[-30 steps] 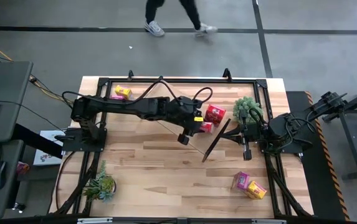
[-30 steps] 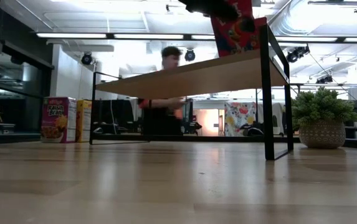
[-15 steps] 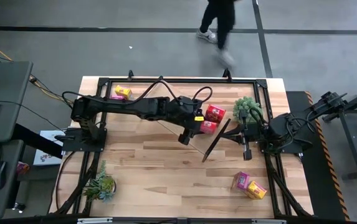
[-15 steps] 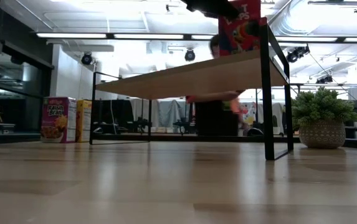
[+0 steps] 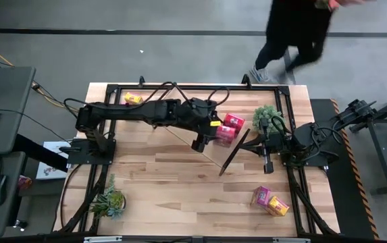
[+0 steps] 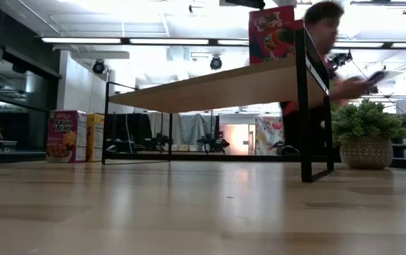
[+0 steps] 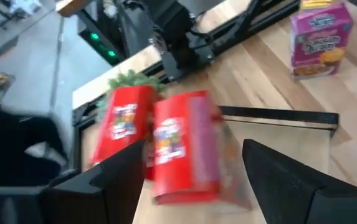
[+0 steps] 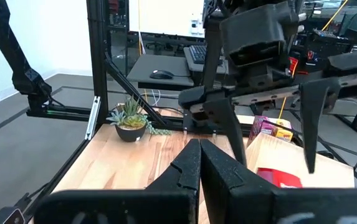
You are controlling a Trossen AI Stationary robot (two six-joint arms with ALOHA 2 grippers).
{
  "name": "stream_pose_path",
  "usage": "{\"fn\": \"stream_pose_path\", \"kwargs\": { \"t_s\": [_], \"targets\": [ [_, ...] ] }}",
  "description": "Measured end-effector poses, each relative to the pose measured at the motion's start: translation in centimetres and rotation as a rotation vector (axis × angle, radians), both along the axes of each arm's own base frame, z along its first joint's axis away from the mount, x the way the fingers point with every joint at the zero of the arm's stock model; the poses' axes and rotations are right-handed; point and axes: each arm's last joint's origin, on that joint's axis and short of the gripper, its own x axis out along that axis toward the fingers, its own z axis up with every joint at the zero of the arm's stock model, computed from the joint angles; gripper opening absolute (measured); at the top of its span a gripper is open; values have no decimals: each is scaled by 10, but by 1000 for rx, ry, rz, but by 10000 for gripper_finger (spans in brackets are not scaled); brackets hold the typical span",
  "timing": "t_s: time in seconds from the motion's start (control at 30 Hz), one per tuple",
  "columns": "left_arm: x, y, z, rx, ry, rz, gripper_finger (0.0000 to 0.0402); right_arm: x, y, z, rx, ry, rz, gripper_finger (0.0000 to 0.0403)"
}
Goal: Stack cereal on shelf
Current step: Put the red cereal box on the shelf
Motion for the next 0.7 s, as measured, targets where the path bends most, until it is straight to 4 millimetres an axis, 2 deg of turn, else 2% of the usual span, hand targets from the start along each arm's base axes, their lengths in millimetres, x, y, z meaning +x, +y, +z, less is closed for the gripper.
{"fn": "stream_pose_path", "kwargs": {
  "t_s": [0.17, 0.3, 0.43, 0.53, 0.6, 0.63, 0.7],
  "targets": [
    [-15, 2, 3, -68, 75, 69, 252, 0, 0, 0, 0, 0, 0, 0],
    [-23, 1, 4, -173, 126, 111, 224, 0, 0, 0, 1, -1, 0, 0],
    [-25, -9, 4, -219, 63, 98, 153, 0, 0, 0, -9, 2, -12, 0],
    [-30, -19, -6, -235, -8, 68, 75, 0, -2, -3, -27, 24, -58, 0],
    [-40, -21, -21, -254, -25, 69, 24, -2, -4, -6, -46, 59, -122, 0],
    [-42, -22, -26, -272, -74, 72, 13, -3, -6, -8, -50, 74, -161, 0],
    [-54, -22, -41, -307, -126, 89, 14, -5, -9, -12, -54, 106, -251, 0]
  ]
}}
